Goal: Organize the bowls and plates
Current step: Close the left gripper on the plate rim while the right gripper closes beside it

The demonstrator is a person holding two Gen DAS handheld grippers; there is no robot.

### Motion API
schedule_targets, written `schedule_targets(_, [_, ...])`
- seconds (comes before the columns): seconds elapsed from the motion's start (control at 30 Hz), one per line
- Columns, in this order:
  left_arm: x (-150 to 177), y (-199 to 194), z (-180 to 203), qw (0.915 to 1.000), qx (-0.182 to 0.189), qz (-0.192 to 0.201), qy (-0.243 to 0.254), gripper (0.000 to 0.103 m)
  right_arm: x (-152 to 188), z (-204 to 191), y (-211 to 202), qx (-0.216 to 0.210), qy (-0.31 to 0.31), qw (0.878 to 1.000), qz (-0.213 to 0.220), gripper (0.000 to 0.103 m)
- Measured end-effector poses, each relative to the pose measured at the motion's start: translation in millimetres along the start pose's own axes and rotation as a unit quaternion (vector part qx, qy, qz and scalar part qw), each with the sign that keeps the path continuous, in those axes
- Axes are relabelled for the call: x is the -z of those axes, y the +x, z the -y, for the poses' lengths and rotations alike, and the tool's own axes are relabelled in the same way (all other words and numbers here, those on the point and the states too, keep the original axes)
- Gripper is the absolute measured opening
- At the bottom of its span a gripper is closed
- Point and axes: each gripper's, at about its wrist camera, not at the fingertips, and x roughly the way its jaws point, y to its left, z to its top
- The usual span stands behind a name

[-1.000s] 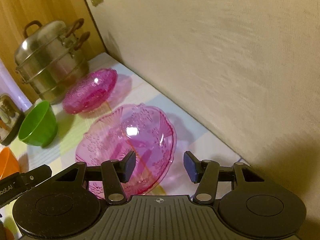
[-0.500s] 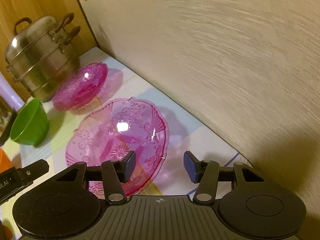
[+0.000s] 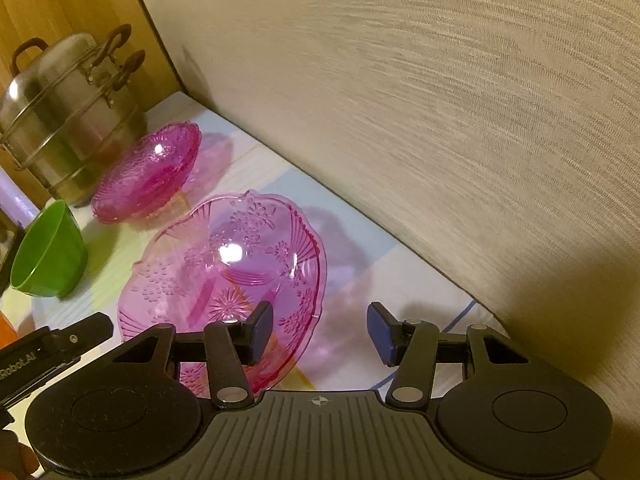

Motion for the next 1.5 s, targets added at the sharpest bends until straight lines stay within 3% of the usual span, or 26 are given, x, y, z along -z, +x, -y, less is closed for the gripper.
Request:
schedule_targets(0.93, [-7.7,36.5,0.5,0.9994,0.015,-0.027,0.019,0.032,-3.5,-1.1,10.1,0.0,-0.002,1.0,-0.011,0.052])
schedule_targets(1.13, [-12.6,43.2,0.9,0.9991,0.019,-0.026,0.029,0.018,-4.5,-2.5,14.1,0.008,-0.007,1.0,-0.012,0.042])
schedule_targets(1.5, [-15.6,52.4,0.9,0.9985,0.024,-0.031,0.037,0.011,-3.6,-2.8,18.1,0.003,-0.013,1.0,-0.015,0.017])
